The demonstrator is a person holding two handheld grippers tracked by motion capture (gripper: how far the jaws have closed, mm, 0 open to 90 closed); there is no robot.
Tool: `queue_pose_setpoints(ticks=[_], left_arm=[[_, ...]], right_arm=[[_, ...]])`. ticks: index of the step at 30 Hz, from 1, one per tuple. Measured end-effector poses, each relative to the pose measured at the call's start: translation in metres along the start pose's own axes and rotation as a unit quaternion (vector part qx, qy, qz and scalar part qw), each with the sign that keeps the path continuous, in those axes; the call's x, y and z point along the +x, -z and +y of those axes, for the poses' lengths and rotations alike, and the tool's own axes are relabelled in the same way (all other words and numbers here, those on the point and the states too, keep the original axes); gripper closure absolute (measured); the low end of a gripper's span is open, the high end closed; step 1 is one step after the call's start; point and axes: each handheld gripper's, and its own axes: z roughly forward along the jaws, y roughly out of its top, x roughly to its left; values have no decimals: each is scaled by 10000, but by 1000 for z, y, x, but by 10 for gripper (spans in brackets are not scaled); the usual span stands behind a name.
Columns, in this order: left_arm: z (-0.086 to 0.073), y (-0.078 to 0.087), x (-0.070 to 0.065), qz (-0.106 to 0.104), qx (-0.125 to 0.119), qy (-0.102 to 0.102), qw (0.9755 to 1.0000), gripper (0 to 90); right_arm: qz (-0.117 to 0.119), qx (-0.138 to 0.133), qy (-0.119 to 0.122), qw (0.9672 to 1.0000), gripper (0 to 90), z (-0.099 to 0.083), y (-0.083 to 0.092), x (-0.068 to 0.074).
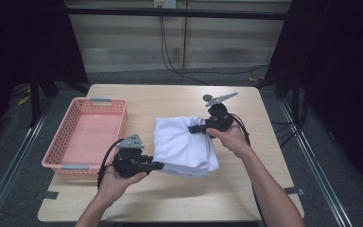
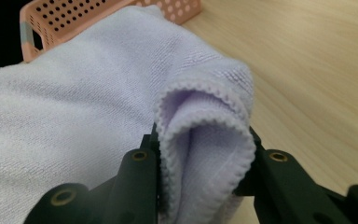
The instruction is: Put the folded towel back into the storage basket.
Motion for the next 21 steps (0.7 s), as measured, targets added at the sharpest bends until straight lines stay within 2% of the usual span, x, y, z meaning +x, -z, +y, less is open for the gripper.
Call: queue_pose_setpoints(ticks=[3,5,9,15,18,19,21], left_arm=[[3,11,7,43,-101,79,9999,738],[5,18,12,144,-124,59,9998,738],[7,31,20,147,-240,138,9995,739],[8,51,30,344,-265,246,9988,738],[9,62,34,444,-297,238,9983,739],[9,65,36,467,-316,233,9981,740],[10,75,40,596,-432,337,9967,741]], right_arm=[[47,-18,21,10000,689,13,-6,2],[44,-57,24,10000,694,21,-9,4],[91,-57,36,9999,697,39,-15,7],[160,-58,143,9998,697,63,-25,14],[213,-66,203,9995,699,74,-31,18],[214,-110,155,9996,700,78,-32,19],[222,-113,170,9995,701,86,-36,23]])
